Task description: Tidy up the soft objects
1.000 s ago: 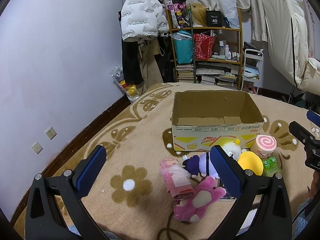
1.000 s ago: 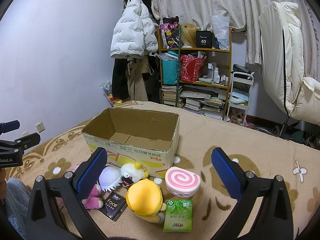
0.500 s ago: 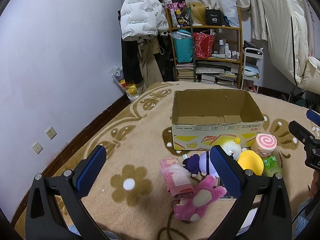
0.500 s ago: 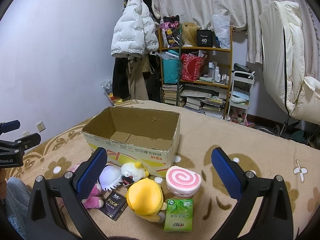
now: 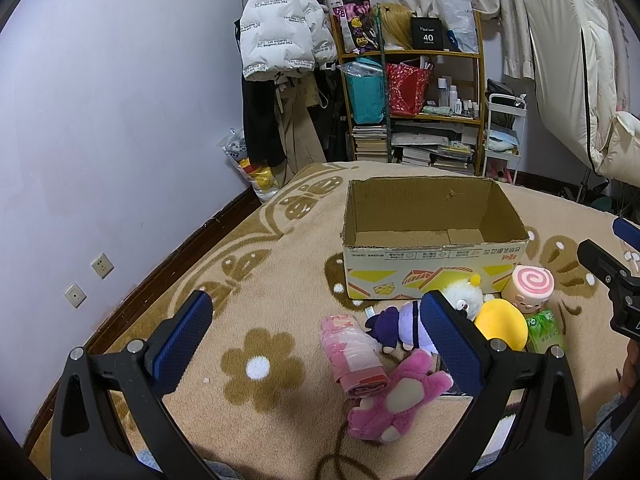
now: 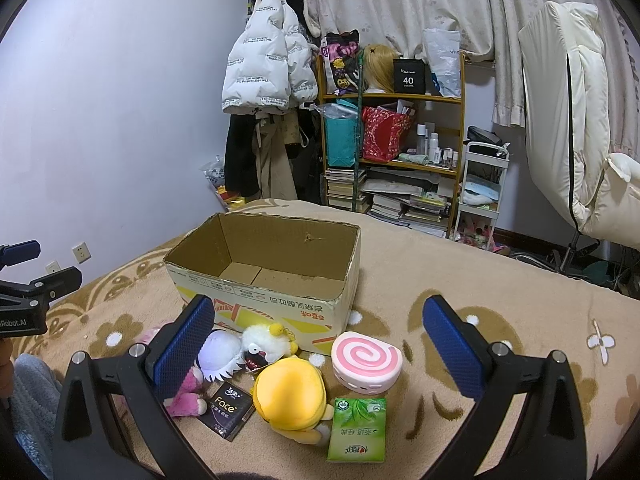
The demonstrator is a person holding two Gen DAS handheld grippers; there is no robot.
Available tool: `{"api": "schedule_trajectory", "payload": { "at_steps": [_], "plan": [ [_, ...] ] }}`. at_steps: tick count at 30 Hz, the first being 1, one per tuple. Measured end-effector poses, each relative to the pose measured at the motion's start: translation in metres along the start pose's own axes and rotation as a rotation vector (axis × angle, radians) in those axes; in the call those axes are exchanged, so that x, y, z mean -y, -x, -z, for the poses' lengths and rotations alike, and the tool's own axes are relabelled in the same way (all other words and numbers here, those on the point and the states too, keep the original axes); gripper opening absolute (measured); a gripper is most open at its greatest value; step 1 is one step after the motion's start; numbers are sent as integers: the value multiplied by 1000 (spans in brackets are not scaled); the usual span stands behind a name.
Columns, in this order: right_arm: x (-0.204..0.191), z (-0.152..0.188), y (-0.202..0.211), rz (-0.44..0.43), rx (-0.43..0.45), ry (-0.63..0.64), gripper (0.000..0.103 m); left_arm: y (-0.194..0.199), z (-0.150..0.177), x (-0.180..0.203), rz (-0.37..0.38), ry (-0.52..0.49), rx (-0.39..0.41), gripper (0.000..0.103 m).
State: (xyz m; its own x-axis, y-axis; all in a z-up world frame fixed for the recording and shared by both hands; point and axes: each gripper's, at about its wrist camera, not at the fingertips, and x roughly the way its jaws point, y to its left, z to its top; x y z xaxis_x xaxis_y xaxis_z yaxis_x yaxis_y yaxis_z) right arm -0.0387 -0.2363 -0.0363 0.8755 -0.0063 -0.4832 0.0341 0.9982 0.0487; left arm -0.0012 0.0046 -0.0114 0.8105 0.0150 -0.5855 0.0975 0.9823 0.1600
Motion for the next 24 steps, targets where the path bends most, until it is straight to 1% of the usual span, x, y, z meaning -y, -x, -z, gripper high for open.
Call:
{"api": "schedule_trajectory", "payload": {
  "at_steps": [8, 10, 15, 17, 18, 24],
  "plan": [
    [1, -4, -1, 1, -4, 1, 103, -1, 5, 1, 7, -11, -5, 102],
    [2, 2, 2, 0, -5, -1, 103, -2, 6, 1, 15, -16, -18, 102],
    [4, 7, -2, -6, -25, -24, 103, -6, -1, 0, 22, -2, -53, 102],
    [7, 9, -7, -9, -32, -31, 103, -9, -3, -3, 24, 14, -69, 102],
    [8, 9, -16, -11, -39, -33, 103, -11, -5, -3, 25, 19, -75, 102],
    [11, 1, -20, -48, -63, -53, 103, -19, -17, 1, 6, 28, -86, 102]
  ]
}}
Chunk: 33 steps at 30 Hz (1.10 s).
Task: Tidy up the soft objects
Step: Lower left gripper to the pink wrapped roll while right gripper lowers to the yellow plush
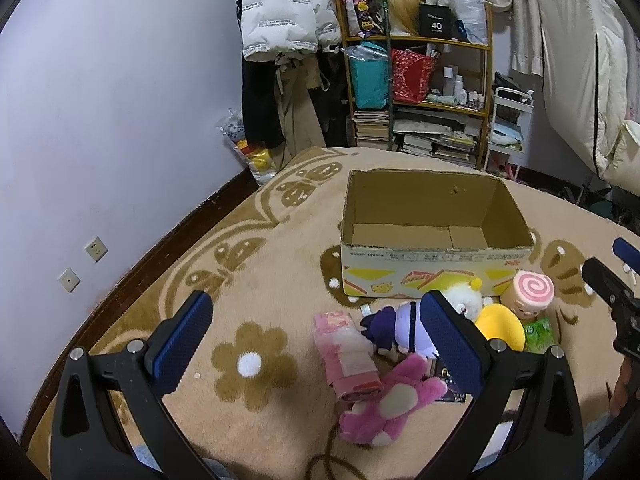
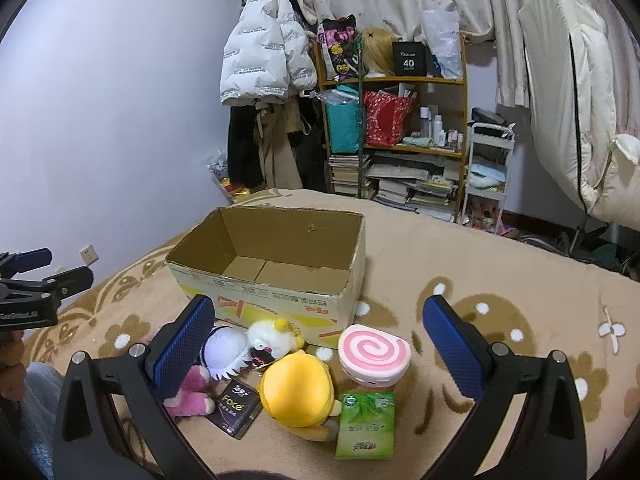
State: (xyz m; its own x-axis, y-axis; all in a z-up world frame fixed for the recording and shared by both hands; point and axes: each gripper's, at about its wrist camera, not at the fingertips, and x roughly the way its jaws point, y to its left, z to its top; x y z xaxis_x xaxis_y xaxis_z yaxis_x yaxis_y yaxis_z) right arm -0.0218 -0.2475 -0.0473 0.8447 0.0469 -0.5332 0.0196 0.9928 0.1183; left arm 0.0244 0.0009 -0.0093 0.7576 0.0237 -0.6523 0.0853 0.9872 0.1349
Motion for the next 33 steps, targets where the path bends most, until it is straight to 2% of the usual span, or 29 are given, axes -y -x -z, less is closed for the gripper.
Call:
{"api": "schedule_trajectory", "payload": {
  "at_steps": [10, 18, 33],
  "plan": [
    [12, -11, -22, -23, -33, -63, 103, -18, -22, 6, 8, -1, -51, 102],
    [22, -16, -44, -40, -72, -93, 103, -52, -34, 9, -6, -12, -126, 102],
    [18, 4, -97, -64, -223, -62, 103, -121, -17, 4, -3, 8, -296, 102]
  ]
}}
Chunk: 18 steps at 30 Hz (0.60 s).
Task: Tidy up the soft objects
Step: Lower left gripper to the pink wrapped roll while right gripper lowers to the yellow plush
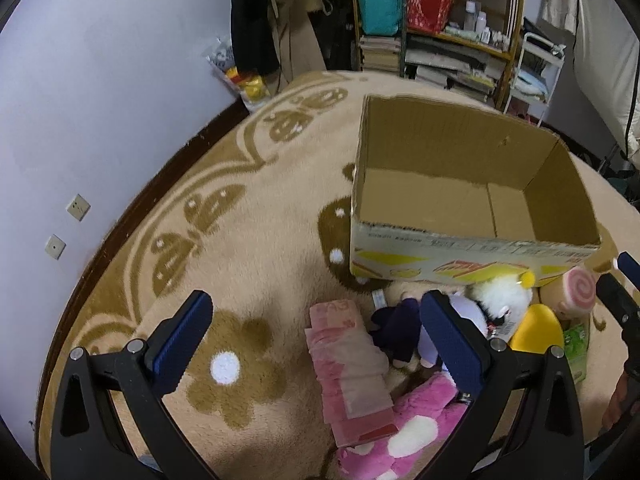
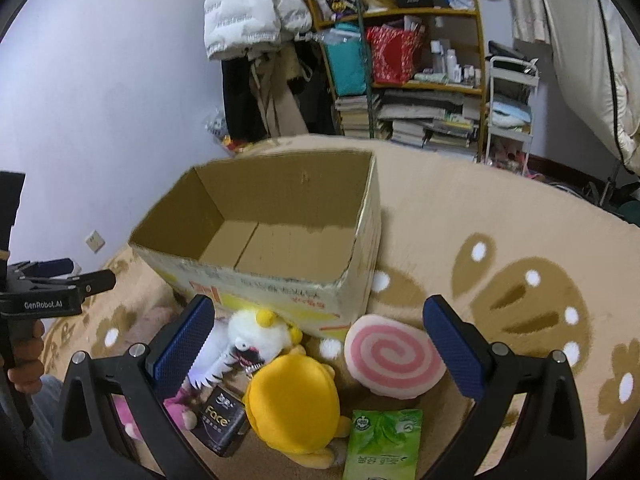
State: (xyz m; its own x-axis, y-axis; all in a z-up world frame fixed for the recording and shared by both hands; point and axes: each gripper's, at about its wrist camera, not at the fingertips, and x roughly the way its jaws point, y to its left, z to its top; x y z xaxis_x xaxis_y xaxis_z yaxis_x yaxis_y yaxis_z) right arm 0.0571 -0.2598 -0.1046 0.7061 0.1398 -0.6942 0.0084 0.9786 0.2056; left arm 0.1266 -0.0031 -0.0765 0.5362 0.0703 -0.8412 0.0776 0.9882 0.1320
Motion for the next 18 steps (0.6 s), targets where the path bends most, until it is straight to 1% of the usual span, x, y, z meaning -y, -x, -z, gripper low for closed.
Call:
{"api": "schedule_trajectory", "payload": {
  "at_steps": [8, 13, 18],
  "plan": [
    [-5, 15, -29, -4, -99, 19, 103, -35, 6, -7, -7, 21, -120, 102],
    [-9, 24, -39, -9, -155, 32, 103, -50, 10, -10, -5, 34, -182, 102],
    [-13, 30, -46, 1, -184, 50, 103, -61, 17, -10, -6, 28, -242, 102]
  ]
}}
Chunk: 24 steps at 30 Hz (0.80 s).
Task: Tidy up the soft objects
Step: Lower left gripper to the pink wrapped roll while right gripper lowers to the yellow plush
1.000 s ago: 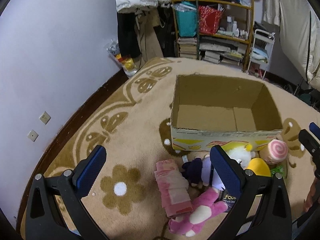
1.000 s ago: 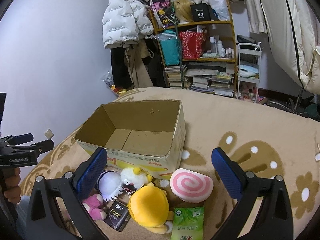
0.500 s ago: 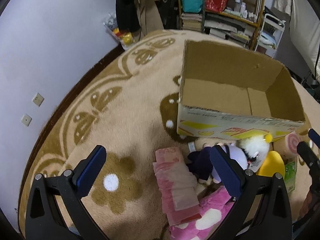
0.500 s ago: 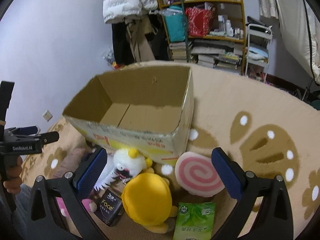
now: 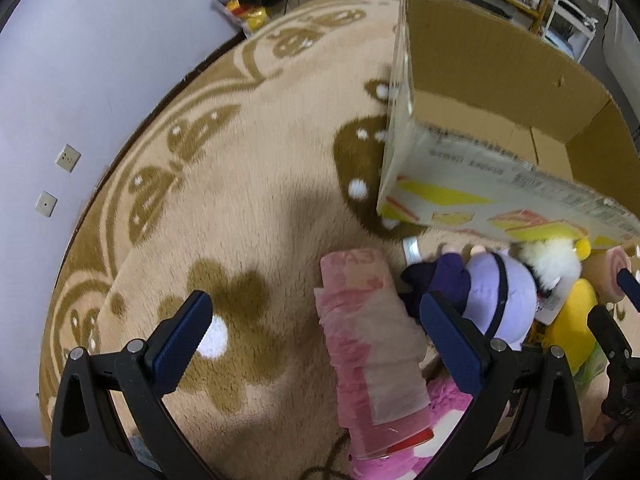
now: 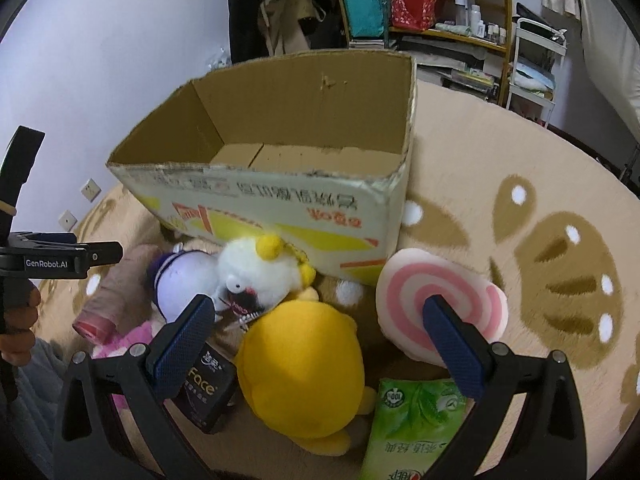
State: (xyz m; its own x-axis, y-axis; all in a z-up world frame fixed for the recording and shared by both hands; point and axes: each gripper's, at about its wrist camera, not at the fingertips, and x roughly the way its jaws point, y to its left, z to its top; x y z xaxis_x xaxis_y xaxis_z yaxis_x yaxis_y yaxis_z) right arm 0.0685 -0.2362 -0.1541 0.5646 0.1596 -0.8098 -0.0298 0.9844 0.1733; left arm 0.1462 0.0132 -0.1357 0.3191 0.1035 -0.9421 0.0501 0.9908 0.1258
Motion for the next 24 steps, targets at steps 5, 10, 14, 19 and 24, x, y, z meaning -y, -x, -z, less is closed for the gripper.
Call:
{"api": "schedule_trajectory", "payload": {
  "at_steps": [5, 10, 14, 19, 24],
  "plan": [
    [-3, 3, -1, 8, -17, 10, 103, -9, 5, 5, -5, -17, -47, 102],
    [-5, 6, 1, 15, -26, 5, 103, -17, 7, 7, -5, -22, -80, 102],
    [-7, 10, 3, 4, -32, 2, 103, -23, 9, 8, -2, -22, -102, 102],
    [-13, 12, -1, 12, -43, 12, 103, -25, 9, 9, 7, -24, -112, 102],
    [-14, 13, -3, 18, -55, 16, 96, -27, 11, 12, 20, -27, -122, 102]
  ]
}}
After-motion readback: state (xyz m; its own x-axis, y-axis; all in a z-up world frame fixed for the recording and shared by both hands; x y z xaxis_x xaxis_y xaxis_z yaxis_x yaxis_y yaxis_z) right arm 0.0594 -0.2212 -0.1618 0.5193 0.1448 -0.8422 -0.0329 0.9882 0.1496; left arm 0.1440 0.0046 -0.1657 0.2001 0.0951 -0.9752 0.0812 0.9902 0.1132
